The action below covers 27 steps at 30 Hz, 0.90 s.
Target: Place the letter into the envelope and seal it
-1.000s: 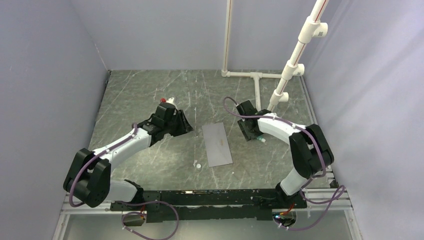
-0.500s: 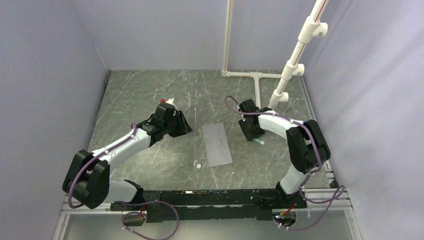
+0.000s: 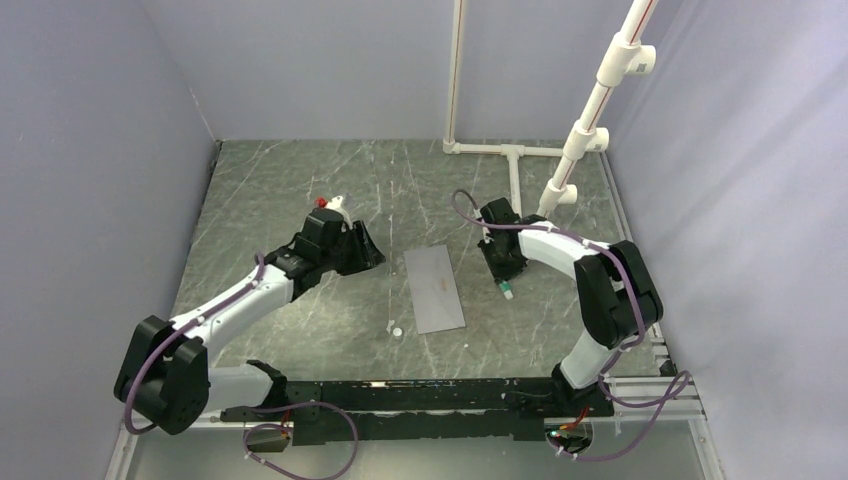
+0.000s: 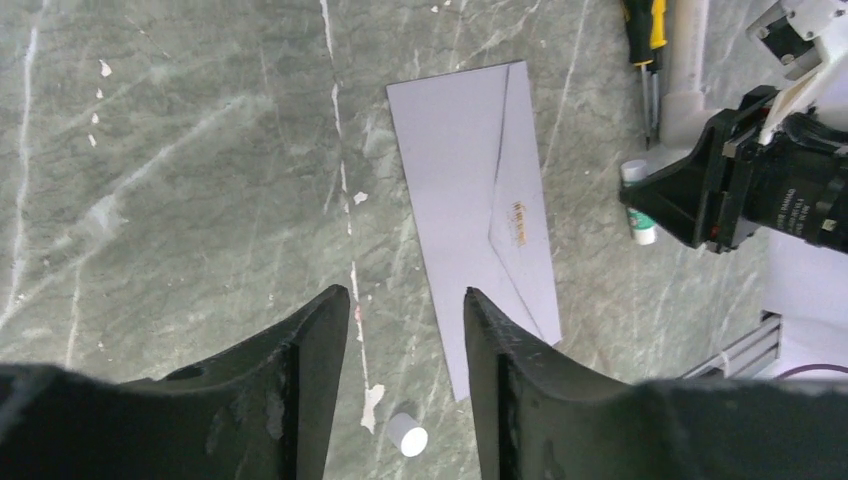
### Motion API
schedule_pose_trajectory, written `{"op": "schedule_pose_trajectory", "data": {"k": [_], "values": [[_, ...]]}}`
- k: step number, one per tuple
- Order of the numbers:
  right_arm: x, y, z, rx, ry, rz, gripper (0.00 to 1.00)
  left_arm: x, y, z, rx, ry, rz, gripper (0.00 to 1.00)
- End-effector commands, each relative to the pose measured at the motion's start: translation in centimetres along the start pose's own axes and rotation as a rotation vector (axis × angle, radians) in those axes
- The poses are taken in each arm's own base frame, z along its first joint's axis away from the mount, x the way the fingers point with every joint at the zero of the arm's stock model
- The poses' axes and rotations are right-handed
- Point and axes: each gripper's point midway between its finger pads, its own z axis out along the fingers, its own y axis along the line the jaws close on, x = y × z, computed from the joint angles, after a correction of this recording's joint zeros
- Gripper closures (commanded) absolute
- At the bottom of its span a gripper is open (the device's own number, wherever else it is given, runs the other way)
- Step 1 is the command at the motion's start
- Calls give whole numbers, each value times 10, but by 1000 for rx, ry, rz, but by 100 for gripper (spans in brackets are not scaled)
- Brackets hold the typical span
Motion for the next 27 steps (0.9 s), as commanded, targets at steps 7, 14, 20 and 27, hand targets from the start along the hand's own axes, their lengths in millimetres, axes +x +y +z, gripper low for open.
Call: {"op": "schedule_pose_trajectory", "data": {"k": [7, 14, 20, 27], "values": [[-70, 59, -112, -415, -532, 67, 88, -18, -50, -23, 266, -85, 94, 11], [-100, 107, -243, -825, -974, 108, 87, -23, -121, -63, 685, -130, 229, 11], [-102, 134, -302, -1026, -1105, 141, 87, -16, -171, -99, 982, -107, 306, 16], [-101, 155, -324, -1142, -1107, 150, 86, 0, -200, -108, 1094, -53, 371, 33]]}}
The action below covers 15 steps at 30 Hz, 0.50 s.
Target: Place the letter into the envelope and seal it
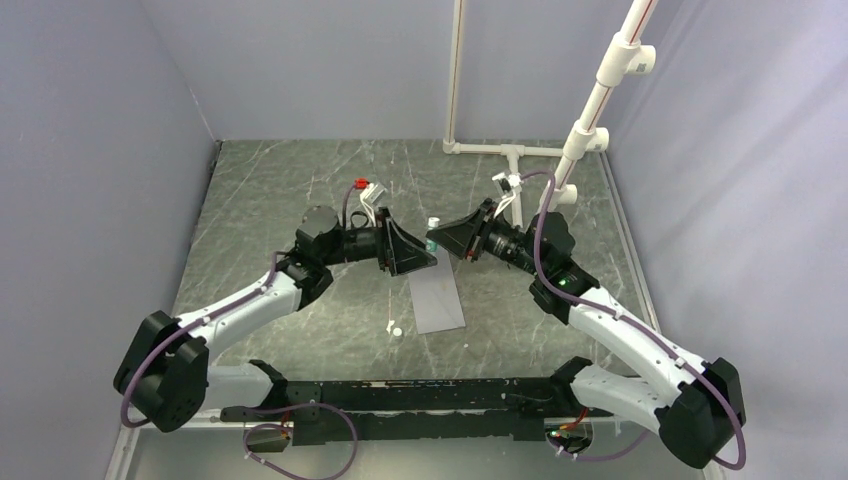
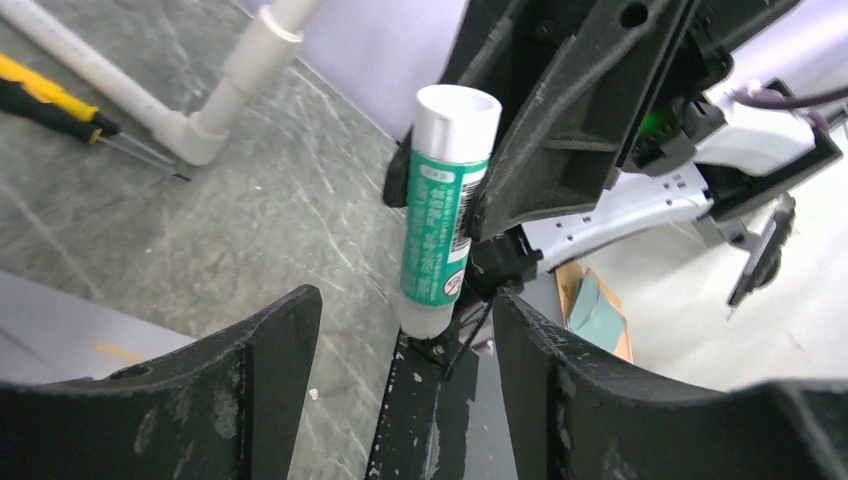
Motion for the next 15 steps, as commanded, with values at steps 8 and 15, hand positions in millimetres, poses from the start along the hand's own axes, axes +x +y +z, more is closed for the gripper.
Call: {"op": "schedule_pose_trajectory", "data": {"k": [8, 15], "values": [[-20, 40, 5, -161, -46, 50, 86, -24, -40, 6, 136, -52, 83, 46], [-11, 41, 9, -175, 4, 59, 85, -27, -40, 10, 149, -66, 62, 54]]}}
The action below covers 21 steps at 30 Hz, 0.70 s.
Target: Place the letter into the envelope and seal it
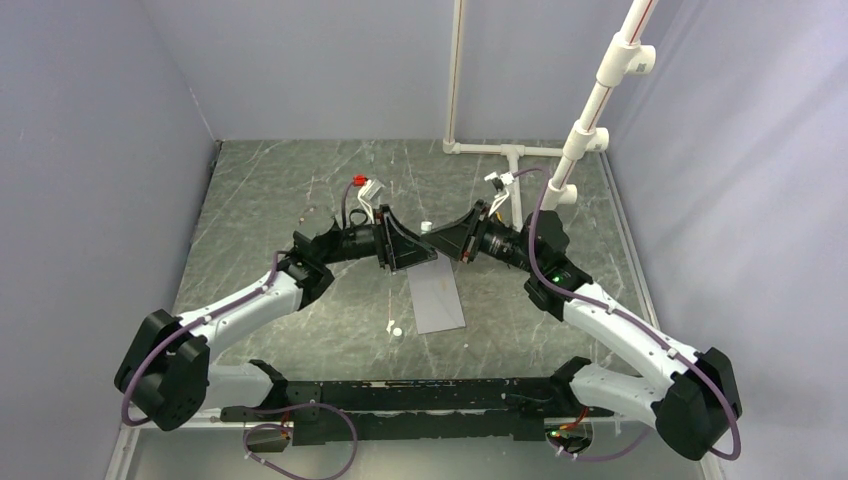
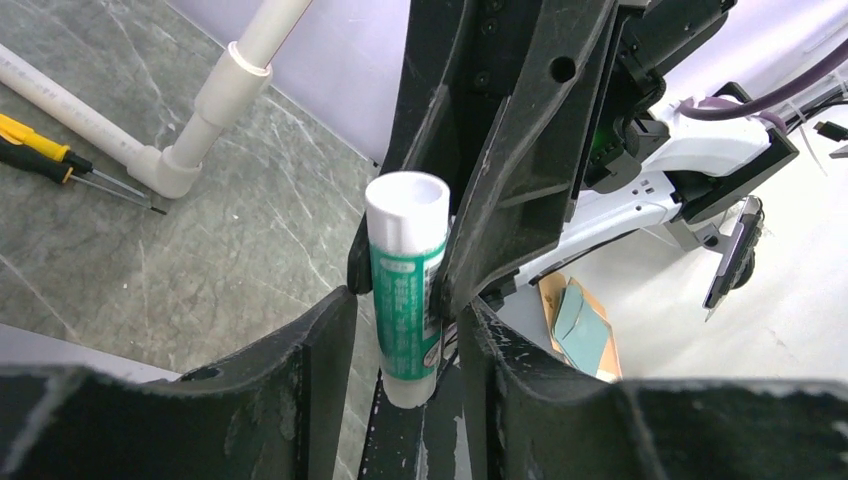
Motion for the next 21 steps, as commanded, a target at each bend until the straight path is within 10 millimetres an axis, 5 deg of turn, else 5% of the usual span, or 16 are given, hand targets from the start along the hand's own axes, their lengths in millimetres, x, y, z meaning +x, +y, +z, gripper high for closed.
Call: {"op": "schedule_pose_trajectory", "data": {"k": [1, 6, 10, 17, 21], "values": [[-14, 25, 4, -84, -12, -34, 85, -22, -18, 5, 62, -48, 47, 55], [-12, 20, 5, -67, 1, -26, 85, -19, -19, 6, 68, -21, 41, 67], [-13, 21, 5, -66, 2, -15, 84, -14, -15, 6, 63, 0, 52, 97], [-13, 0, 4, 96, 53, -28, 44, -7, -7, 2, 15, 73, 160, 98], [-24, -5, 8, 161, 61, -24, 41, 0, -7, 1, 28, 153, 198, 98]]}}
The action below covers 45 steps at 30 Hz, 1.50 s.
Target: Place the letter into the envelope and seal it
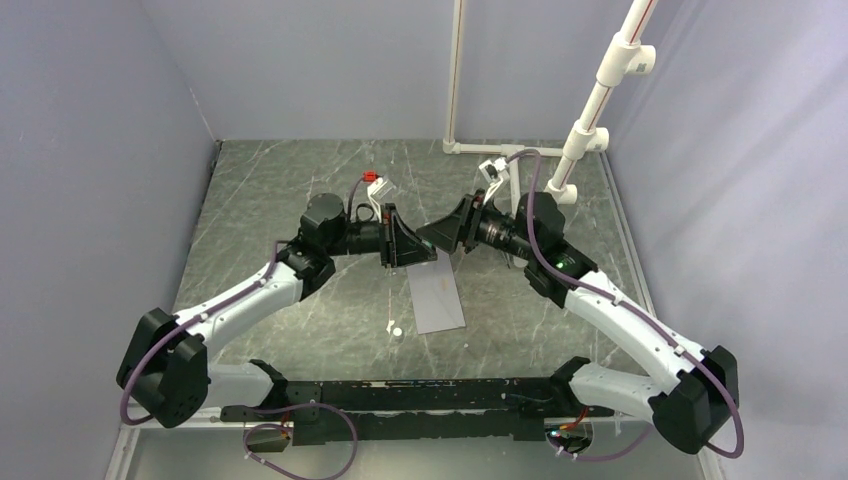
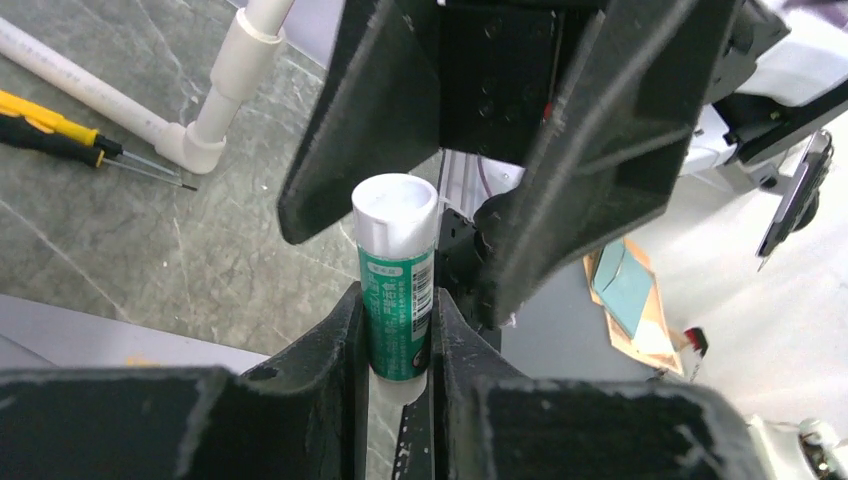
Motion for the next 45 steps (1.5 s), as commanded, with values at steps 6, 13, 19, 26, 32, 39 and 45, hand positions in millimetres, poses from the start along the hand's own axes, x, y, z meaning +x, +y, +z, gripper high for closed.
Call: {"op": "schedule_pose_trajectory", "data": {"k": [6, 13, 19, 26, 32, 39, 45], "values": [[-19, -2, 9, 70, 5, -2, 60, -9, -10, -2, 14, 52, 137, 97], [-11, 23, 3, -69, 47, -66, 88, -9, -14, -1, 31, 46, 93, 98], [6, 61, -18, -322, 124, -231, 100, -10, -36, -7, 119, 61, 98, 98], [32, 102, -54, -664, 223, -430, 100, -2, -80, -18, 383, 149, 110, 98], [39, 112, -67, -758, 275, -499, 100, -4, -94, -21, 466, 144, 145, 97], [-19, 27, -8, -43, 69, -207, 47, -14, -38, -1, 134, 71, 120, 98], [-22, -5, 4, 124, -21, 60, 42, -24, 5, 0, -114, -9, 107, 98]]}}
